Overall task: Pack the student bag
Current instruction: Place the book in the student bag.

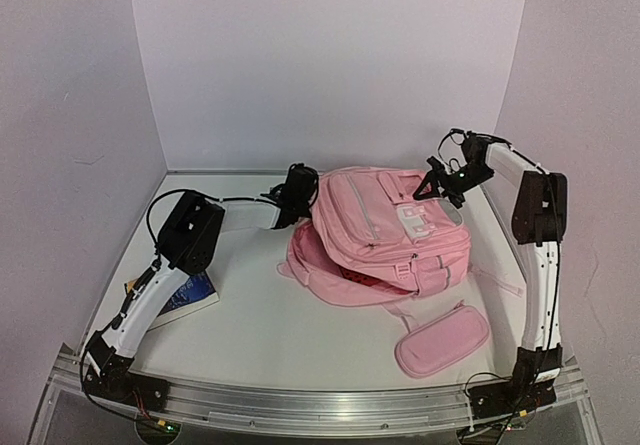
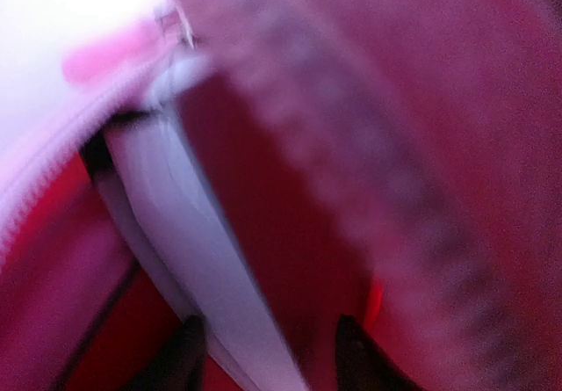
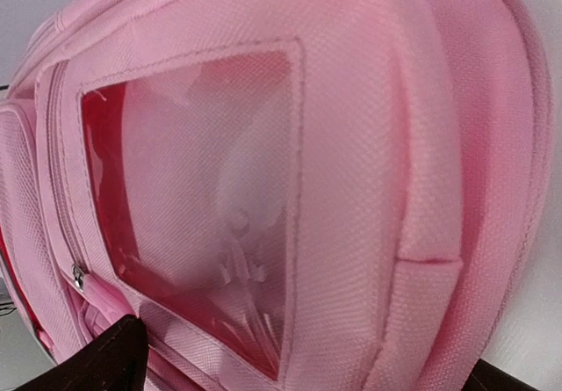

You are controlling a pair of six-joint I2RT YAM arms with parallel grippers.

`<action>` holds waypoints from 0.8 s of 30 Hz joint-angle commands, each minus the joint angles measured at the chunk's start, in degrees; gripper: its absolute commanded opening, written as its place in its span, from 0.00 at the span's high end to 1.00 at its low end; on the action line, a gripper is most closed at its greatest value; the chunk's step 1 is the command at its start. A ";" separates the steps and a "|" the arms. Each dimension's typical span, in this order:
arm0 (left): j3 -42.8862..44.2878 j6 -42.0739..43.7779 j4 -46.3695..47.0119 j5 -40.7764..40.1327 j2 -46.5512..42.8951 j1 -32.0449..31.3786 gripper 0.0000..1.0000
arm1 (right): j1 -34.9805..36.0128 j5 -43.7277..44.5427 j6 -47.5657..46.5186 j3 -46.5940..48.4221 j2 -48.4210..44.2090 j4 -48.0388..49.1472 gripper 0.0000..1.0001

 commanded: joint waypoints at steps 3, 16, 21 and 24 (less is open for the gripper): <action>-20.58 4.13 -0.01 -5.21 -17.62 -2.37 0.34 | 3.29 -0.75 -2.87 7.19 2.61 1.59 0.03; -23.08 13.32 -20.17 -7.46 -29.93 -1.53 0.16 | 5.48 25.03 -2.31 4.19 -17.30 8.70 0.02; -21.15 14.29 -20.84 -6.67 -29.11 -1.50 0.13 | 12.67 22.34 -4.19 -5.46 -29.53 8.49 0.02; -20.82 13.87 -20.45 -6.46 -28.65 -1.52 0.13 | 20.37 22.22 -3.55 -9.10 -34.19 8.41 0.02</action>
